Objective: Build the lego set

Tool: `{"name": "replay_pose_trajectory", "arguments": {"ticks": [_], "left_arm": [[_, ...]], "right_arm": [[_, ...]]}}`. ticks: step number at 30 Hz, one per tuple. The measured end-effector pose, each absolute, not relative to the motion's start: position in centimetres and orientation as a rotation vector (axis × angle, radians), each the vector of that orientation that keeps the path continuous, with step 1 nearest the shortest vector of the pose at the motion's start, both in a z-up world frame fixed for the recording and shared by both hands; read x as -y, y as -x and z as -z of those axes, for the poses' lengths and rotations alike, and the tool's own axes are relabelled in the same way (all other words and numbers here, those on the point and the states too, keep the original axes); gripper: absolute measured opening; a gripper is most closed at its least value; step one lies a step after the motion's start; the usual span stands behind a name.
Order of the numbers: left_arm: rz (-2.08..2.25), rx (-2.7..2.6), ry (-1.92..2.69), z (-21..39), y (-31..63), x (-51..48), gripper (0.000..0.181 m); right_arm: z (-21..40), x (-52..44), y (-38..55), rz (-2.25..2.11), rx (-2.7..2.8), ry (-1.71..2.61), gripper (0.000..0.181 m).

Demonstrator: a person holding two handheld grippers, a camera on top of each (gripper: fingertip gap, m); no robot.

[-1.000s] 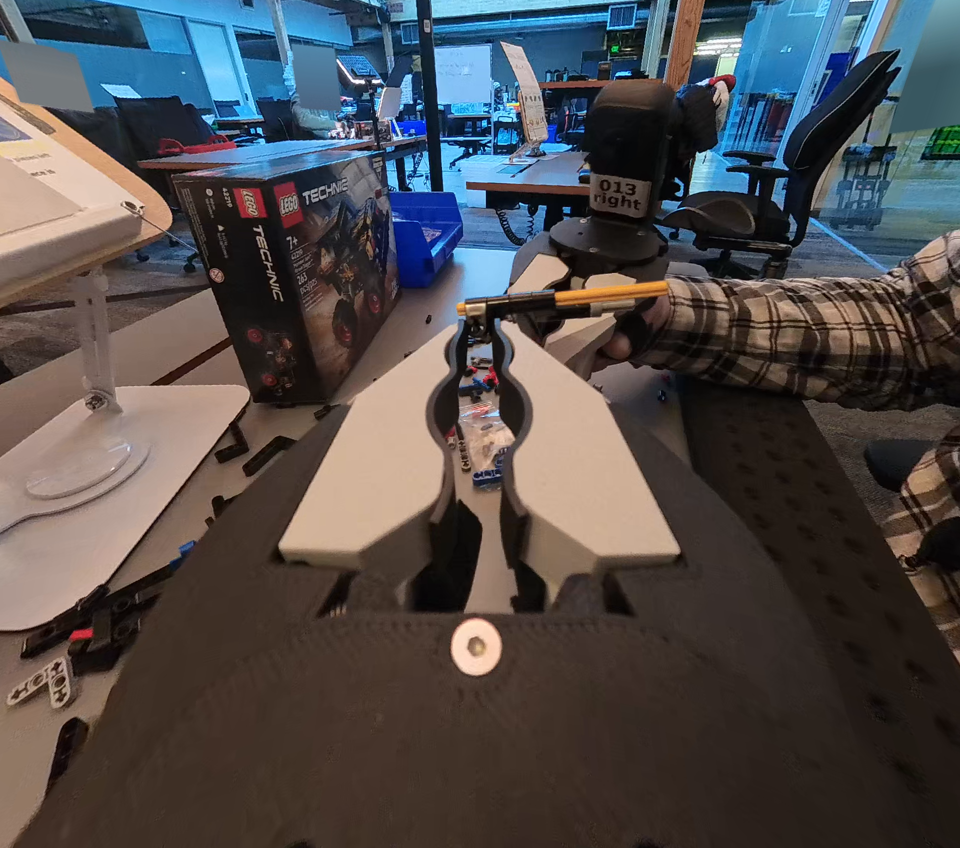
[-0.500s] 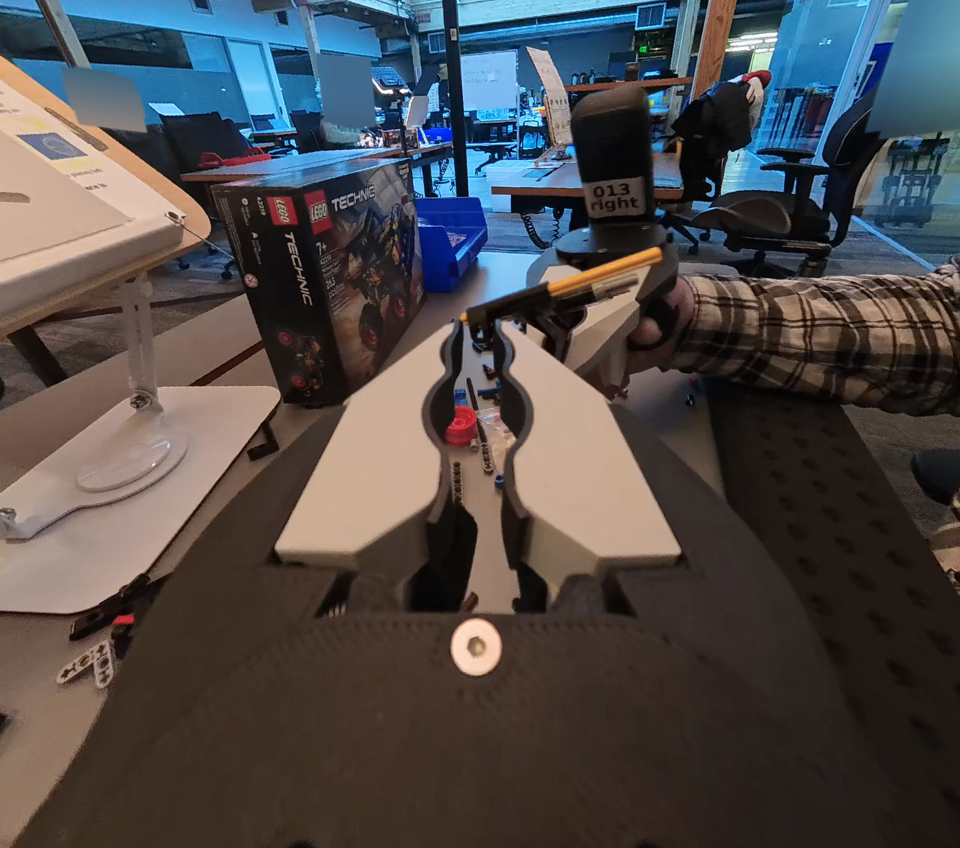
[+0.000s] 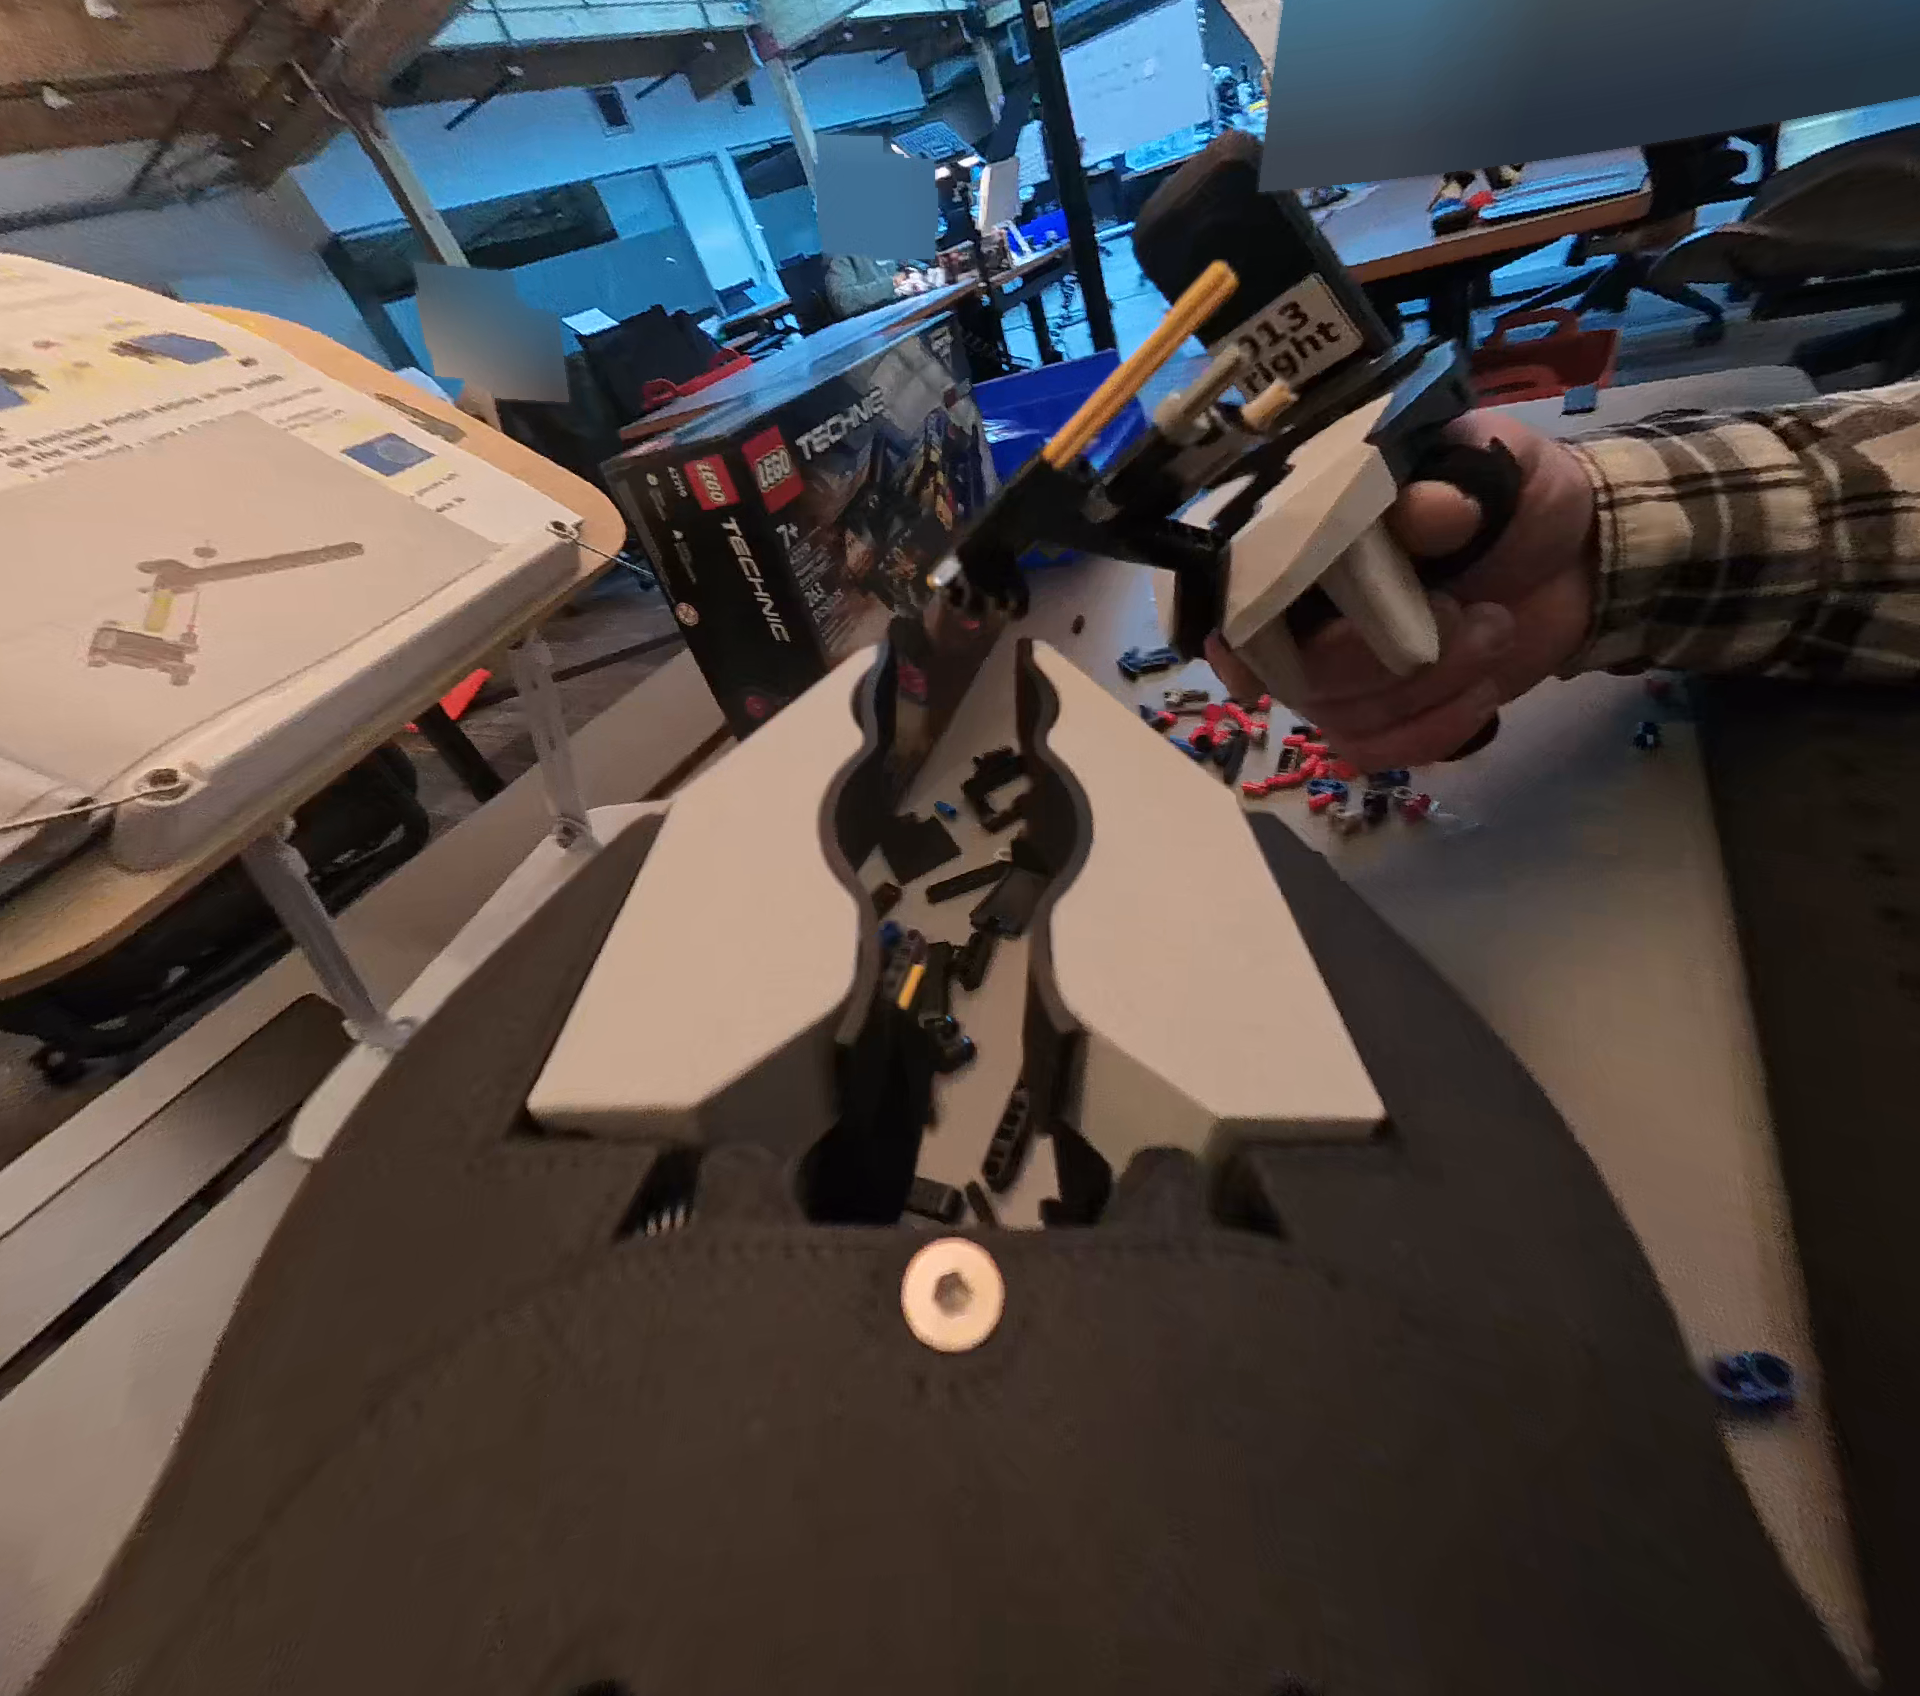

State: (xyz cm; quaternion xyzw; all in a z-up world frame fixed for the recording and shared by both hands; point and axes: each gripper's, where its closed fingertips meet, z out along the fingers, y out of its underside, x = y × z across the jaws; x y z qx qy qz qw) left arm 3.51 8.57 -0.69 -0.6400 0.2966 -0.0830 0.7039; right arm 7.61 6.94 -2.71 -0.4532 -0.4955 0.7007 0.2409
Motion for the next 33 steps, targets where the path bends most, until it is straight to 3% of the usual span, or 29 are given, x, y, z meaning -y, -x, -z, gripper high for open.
{"name": "replay_pose_trajectory", "arguments": {"ticks": [6,10,33], "left_arm": [[0.031,-0.707,1.375,0.1,-3.6,-8.3,0.019],[-0.049,-0.762,1.363,0.4,-4.1,-8.2,0.008],[-0.201,-0.767,1.371,0.7,-3.3,-8.6,0.004]], "right_arm": [[2.9,-6.3,-7.7,-1.940,1.393,1.230,0.006],[3.4,-6.0,-7.6,-1.929,1.424,1.237,0.006],[3.2,-7.1,-7.5,-1.768,1.407,1.233,0.008]]}}
